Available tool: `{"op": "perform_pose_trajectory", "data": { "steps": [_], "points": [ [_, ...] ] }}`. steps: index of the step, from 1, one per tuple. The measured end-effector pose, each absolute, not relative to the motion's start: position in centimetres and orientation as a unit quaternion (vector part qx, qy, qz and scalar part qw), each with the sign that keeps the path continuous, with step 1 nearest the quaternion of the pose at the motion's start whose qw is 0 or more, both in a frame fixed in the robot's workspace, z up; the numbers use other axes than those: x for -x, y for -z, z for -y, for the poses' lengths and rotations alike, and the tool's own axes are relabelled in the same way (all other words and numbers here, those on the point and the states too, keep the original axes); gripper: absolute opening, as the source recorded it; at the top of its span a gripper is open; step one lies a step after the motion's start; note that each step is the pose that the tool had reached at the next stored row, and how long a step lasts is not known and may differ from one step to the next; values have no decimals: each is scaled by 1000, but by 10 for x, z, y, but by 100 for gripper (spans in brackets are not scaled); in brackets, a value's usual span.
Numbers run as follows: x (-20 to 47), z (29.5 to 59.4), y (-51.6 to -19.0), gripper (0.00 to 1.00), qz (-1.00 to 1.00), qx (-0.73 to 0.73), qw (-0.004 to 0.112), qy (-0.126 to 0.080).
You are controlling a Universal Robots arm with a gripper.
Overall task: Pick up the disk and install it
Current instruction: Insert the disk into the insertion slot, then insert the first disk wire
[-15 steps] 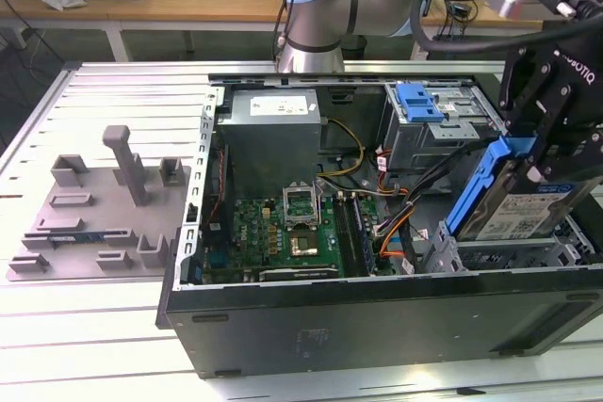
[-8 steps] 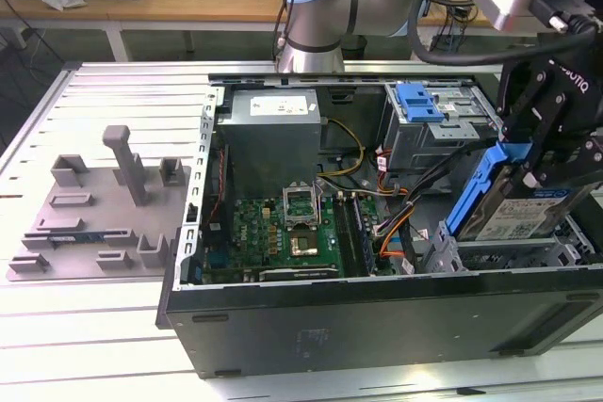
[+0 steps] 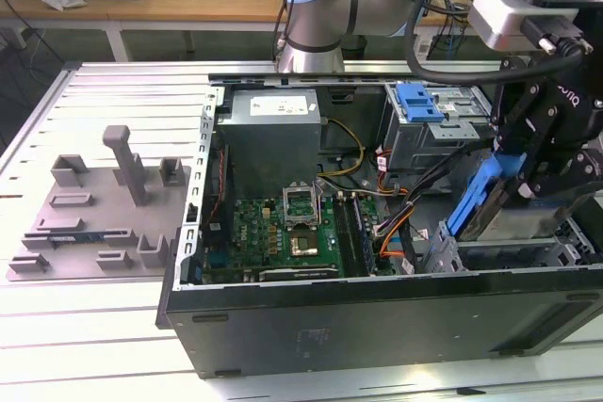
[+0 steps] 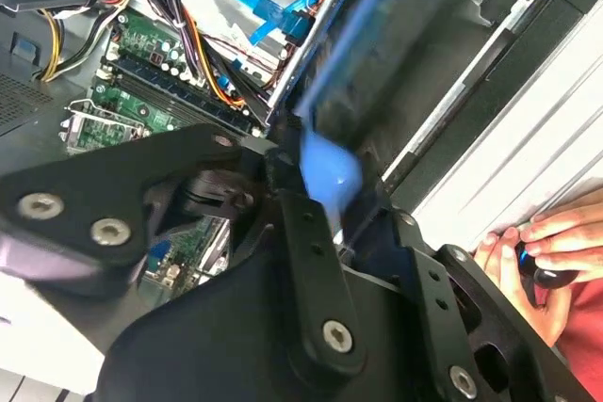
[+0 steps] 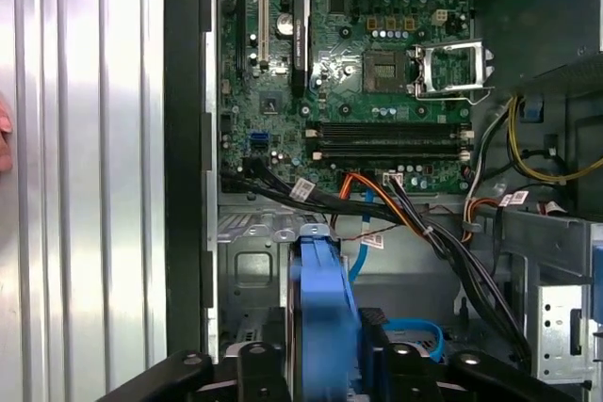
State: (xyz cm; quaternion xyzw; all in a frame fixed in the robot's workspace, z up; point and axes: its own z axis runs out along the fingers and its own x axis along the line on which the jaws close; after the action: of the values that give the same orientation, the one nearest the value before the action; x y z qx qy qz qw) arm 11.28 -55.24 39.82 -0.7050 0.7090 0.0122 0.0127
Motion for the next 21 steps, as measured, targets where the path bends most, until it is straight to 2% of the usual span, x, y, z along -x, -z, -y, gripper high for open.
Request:
{"op": "perform_pose_trajectory", "data": {
  "steps": [2,21],
  "points": [
    [-113,553,-398,56,-709,705,13,-12],
    [-113,554,-398,56,-709,705,13,-12]
  ]
}}
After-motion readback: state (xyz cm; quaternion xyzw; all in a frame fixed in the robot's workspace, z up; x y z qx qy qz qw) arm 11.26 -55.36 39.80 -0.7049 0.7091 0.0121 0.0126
